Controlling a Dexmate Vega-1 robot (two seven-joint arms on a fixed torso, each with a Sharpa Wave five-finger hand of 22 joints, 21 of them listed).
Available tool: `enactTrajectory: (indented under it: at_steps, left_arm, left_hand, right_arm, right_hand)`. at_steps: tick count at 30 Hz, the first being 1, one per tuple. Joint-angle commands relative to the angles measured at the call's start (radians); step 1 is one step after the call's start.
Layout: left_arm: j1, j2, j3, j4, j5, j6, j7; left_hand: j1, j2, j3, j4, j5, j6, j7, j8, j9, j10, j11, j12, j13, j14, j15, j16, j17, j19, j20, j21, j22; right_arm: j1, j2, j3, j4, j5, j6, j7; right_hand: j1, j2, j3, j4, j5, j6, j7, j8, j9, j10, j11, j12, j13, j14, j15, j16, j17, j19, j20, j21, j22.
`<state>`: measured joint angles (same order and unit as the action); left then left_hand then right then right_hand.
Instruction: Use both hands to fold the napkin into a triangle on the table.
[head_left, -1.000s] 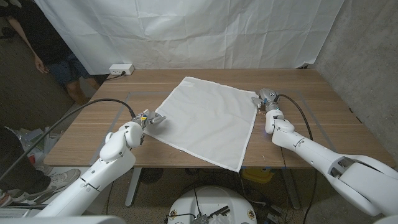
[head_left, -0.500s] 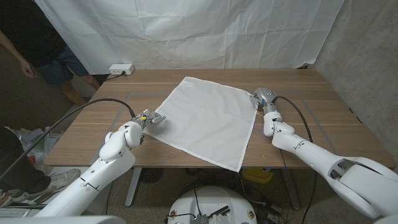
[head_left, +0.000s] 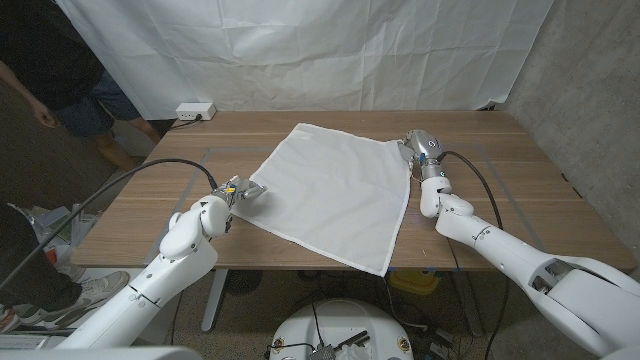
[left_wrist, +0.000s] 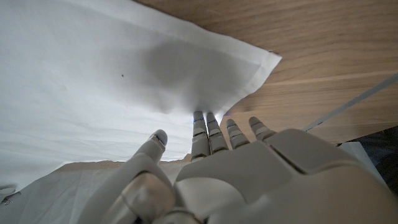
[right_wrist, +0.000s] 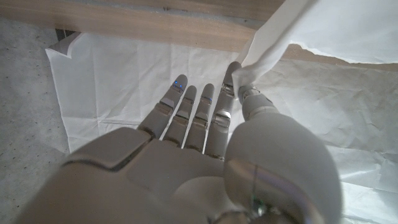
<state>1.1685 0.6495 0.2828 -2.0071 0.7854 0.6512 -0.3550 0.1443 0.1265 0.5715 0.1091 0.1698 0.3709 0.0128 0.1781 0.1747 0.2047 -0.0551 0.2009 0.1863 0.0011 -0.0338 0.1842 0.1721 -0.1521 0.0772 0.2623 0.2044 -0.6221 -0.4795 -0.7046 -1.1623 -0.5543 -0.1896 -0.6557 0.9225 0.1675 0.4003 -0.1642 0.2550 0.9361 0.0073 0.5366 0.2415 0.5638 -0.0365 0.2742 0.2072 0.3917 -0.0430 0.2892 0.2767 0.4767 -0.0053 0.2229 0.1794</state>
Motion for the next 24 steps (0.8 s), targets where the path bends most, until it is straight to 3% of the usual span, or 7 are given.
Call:
enactTrajectory:
  at_steps: [1,24]
  left_arm:
    - [0.003,-0.004,-0.001,0.002,-0.004,-0.004,0.011]
    - [0.013,-0.004,-0.007,0.001,-0.012,-0.017,0.025]
  left_hand:
    - [0.001,0.016,0.008,0.000,0.006,0.004,0.005,0.005,0.004,0.001,0.004,0.002,0.002,-0.006,0.000,-0.005,0.001,-0.006,0.000,0.000,0.002]
    - [-0.001,0.014,0.015,0.001,0.006,0.004,0.005,0.006,0.004,0.002,0.004,0.003,0.002,-0.006,0.000,-0.004,0.000,-0.005,0.002,0.000,0.002]
  right_arm:
    - [-0.024,-0.009,0.018,-0.069,-0.007,0.028,-0.039]
    - [-0.088,-0.041,0.030,-0.217,-0.036,0.053,-0.043]
  right_hand:
    - [0.018,-0.002,0.000,0.002,-0.003,0.013,0.001,0.006,0.001,0.009,-0.003,0.006,0.002,0.009,-0.086,0.007,0.004,0.011,-0.004,0.007,0.002]
    - [0.027,-0.005,-0.006,0.009,-0.010,0.019,-0.001,0.011,-0.005,0.021,-0.006,0.003,0.003,0.015,-0.086,0.010,0.010,0.015,-0.005,0.007,0.003]
